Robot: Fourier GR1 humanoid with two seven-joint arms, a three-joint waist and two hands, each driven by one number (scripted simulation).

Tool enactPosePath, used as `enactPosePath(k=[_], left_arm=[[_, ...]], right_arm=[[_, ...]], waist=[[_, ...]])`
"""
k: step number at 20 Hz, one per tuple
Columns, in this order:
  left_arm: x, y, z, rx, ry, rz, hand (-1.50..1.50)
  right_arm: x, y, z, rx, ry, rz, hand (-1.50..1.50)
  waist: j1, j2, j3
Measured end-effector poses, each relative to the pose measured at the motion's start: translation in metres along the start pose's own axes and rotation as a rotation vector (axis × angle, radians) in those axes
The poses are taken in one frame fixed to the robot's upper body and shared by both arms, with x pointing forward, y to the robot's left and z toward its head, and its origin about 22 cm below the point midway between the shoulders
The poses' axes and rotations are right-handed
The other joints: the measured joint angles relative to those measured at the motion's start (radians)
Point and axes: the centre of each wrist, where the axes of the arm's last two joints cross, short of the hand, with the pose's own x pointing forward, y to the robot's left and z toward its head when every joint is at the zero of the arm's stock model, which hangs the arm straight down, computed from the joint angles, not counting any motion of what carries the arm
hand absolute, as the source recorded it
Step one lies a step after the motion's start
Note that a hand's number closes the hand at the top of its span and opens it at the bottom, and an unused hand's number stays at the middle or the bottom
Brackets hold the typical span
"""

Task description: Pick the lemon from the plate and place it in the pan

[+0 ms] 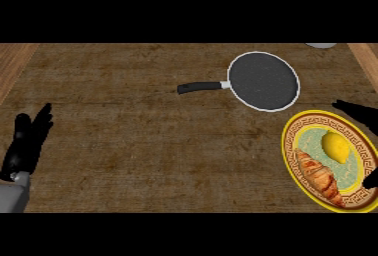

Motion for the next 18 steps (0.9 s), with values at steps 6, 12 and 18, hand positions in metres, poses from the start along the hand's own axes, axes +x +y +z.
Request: enactPosePath(k=[6,12,18], left_arm=[[-0.004,-0.005,0.006,0.0,-0.003,0.003,0.0],[0.001,-0.005,0.006,0.006,0.002,0.004,0.0],[0.004,-0.008,0.004,0.0,0.0,0.001,0.0]], right_arm=[[0.001,0.013,-0.011,0.019,0.033,0.044,-1.5],[-0.008,0.027,-0.013,0.043,0.033,0.053,-1.5],[-0.007,0.042,-0.023,0.038,0.033,0.049,-1.5]], waist=[[0.001,0.0,0.0],[0.0,0.0,0.0],[0.0,0.0,0.0]])
